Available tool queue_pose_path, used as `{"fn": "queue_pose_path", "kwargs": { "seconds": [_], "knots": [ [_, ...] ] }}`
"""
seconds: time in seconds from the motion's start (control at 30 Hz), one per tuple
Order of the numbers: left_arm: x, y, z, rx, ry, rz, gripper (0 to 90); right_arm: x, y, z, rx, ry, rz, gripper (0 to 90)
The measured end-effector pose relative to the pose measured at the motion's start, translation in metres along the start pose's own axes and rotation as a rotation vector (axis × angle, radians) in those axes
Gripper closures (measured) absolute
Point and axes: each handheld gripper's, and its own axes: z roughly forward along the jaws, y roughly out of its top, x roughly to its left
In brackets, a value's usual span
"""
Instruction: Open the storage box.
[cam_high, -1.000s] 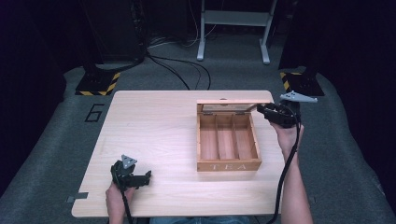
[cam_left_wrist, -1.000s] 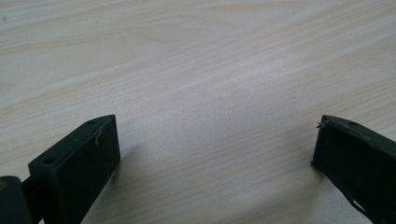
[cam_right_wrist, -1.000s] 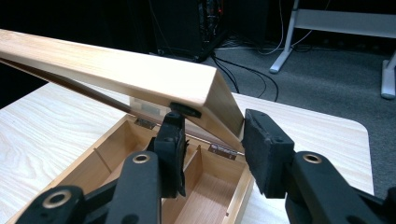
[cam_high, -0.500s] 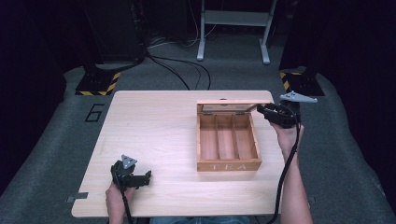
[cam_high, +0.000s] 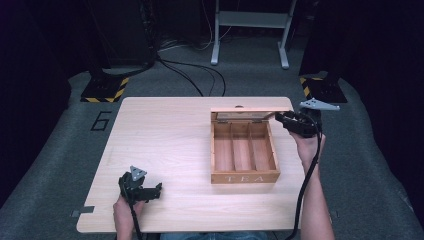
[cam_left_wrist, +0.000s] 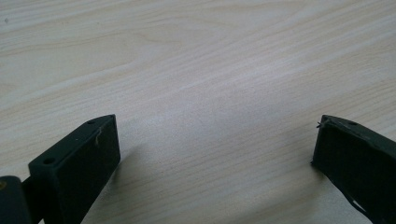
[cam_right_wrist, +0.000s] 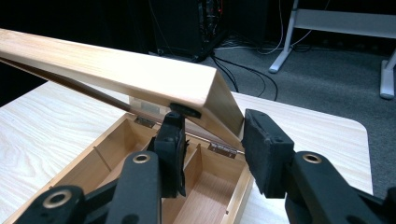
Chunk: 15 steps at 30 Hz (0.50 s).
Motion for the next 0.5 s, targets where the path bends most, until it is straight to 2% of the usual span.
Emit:
{"fn": "queue_pose_path", "kwargs": {
  "seconds": [0.5],
  "knots": [
    [-0.0001, 0.0000, 0.0000, 0.000, 0.000, 0.001, 0.4, 0.0001, -0.0005, -0.0003, 0.000, 0.001, -0.001, 59.9]
  ]
}}
